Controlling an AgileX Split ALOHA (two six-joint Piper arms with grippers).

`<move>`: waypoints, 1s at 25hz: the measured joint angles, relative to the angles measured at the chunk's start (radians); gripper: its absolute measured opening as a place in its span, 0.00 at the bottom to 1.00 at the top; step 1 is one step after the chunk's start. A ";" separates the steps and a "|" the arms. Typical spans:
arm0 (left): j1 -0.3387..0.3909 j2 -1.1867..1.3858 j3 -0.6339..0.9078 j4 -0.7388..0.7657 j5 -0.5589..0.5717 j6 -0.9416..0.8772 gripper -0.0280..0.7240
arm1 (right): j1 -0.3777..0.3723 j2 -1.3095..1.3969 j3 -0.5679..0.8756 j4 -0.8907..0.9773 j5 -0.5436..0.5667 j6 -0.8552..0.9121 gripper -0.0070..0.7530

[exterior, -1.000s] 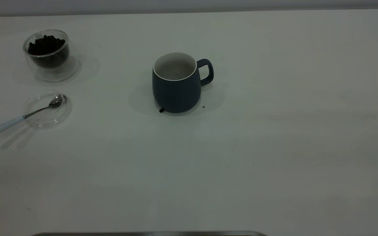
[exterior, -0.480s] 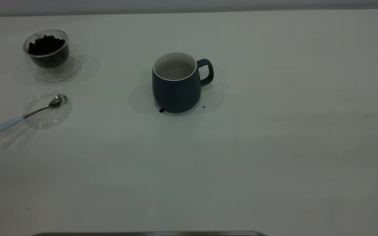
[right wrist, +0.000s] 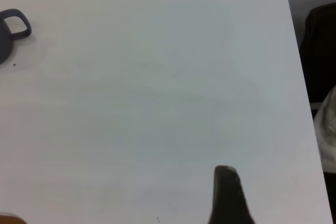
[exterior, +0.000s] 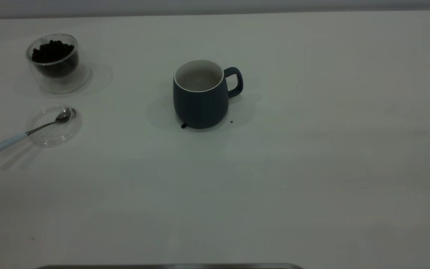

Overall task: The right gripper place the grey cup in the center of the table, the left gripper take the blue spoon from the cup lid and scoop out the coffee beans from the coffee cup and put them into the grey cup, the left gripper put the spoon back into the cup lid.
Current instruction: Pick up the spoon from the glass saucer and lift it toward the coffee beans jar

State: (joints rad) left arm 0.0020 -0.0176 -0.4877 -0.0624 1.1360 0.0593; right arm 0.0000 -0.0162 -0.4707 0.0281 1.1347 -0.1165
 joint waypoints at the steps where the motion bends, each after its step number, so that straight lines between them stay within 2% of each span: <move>1: 0.000 0.000 0.000 0.000 0.000 0.000 0.75 | 0.000 0.000 0.000 0.000 0.000 0.000 0.62; 6: 0.000 0.000 0.000 -0.023 -0.002 -0.008 0.75 | 0.000 0.000 0.000 0.000 0.000 0.000 0.62; 10: 0.000 0.037 -0.046 -0.076 -0.050 -0.101 0.75 | 0.000 0.000 0.000 0.000 0.000 0.000 0.62; 18: 0.000 0.504 -0.220 -0.100 -0.149 -0.151 0.75 | 0.000 0.000 0.000 0.000 0.000 0.000 0.62; 25: 0.000 0.843 -0.235 -0.190 -0.321 -0.205 0.75 | 0.000 0.000 0.000 0.000 0.000 -0.001 0.62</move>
State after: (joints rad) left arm 0.0020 0.8255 -0.7223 -0.2522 0.8154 -0.1454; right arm 0.0000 -0.0162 -0.4707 0.0281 1.1347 -0.1176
